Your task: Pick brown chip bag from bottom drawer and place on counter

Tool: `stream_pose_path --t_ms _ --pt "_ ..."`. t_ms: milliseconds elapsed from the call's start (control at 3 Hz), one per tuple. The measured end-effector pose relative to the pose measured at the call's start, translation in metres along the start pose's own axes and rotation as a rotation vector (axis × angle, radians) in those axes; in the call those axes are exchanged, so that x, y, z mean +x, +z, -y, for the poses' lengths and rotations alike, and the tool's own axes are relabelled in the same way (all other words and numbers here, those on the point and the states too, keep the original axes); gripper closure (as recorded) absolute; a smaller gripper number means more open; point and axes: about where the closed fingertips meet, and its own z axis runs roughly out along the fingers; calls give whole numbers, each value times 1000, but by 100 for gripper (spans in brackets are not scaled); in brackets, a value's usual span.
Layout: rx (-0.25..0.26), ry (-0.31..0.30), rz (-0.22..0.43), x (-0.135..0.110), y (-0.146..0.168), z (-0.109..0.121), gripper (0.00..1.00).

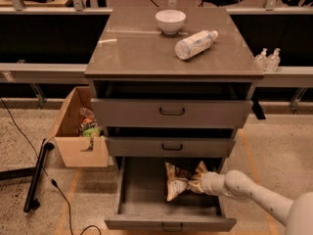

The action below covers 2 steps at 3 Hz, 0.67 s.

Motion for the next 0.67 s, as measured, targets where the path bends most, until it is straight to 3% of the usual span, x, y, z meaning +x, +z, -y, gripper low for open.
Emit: stream_pose_path --t_ms 333,667 --pt "1 42 -6 -6 -46 -17 100" --pt "-2 57 38 -25 -92 -26 100"
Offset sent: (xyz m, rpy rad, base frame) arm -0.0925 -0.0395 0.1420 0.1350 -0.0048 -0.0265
